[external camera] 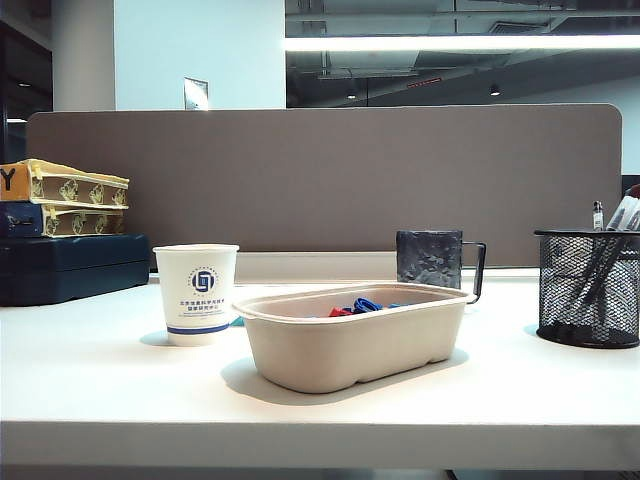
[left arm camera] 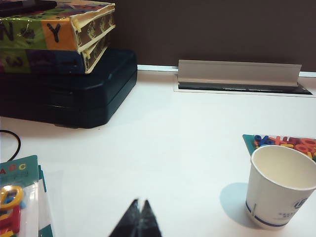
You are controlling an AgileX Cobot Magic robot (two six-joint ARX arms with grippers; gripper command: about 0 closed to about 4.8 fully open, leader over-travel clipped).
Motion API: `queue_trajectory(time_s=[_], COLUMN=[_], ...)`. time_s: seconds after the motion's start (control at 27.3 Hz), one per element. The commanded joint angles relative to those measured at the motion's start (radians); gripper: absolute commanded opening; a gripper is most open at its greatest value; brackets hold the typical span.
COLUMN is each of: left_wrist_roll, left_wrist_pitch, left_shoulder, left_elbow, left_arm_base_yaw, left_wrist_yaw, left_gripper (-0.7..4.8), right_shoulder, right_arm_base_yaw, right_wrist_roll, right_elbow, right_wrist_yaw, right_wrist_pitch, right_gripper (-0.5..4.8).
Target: Pick up one pen and put it in the pen container.
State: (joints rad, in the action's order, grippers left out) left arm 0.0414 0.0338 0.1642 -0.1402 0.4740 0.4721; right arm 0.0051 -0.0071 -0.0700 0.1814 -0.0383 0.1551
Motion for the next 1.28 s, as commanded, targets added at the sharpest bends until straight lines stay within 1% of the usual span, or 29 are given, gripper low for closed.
queue_trajectory(time_s=[0.04, 0.15, 0.18, 0.29, 0.62, 0.88, 1.14, 1.28], left_wrist_roll=[0.001, 0.017, 0.023, 0.023, 0.011, 0.023, 0.023, 0.023], left_wrist_pitch=[-0.013, -0.027, -0.030, -0.035, -0.031, -0.053, -0.063, -0.068], left_shoulder=[-0.001, -0.001, -0.001, -0.001, -0.001, -0.001, -0.001, -0.001], left_elbow=[0.014, 0.034, 0.042, 0.061, 0.085, 0.124, 0.133, 0.133], left_arm_base_yaw=[0.000, 0.000, 0.000, 0.000, 0.000, 0.000, 0.000, 0.000], left_wrist_yaw=[-0.005, -0.004, -0.004, -0.003, -0.004, -0.004, -0.003, -0.004], left_gripper=[-0.06, -0.06, -0.06, -0.06, -0.06, -0.06, -0.06, -0.06], right_shoulder=[-0.006, -0.006, -0.006, -0.006, -0.007, -0.007, -0.007, -0.007], right_arm_base_yaw=[0.003, 0.003, 0.003, 0.003, 0.003, 0.003, 0.003, 0.003], right_wrist_roll=[-0.017, -0.043, -0.043, -0.040, -0.035, -0.039, -0.063, -0.062], right_elbow=[0.003, -0.001, -0.010, -0.046, -0.118, -0.141, -0.162, -0.181], right_wrist_yaw=[0.020, 0.025, 0.043, 0.064, 0.068, 0.086, 0.087, 0.108], right_wrist_pitch=[0.001, -0.007, -0.026, -0.059, -0.107, -0.108, -0.126, -0.127], right_gripper=[-0.01, -0.01, -0.01, -0.01, -0.01, -0.01, -0.01, -0.01])
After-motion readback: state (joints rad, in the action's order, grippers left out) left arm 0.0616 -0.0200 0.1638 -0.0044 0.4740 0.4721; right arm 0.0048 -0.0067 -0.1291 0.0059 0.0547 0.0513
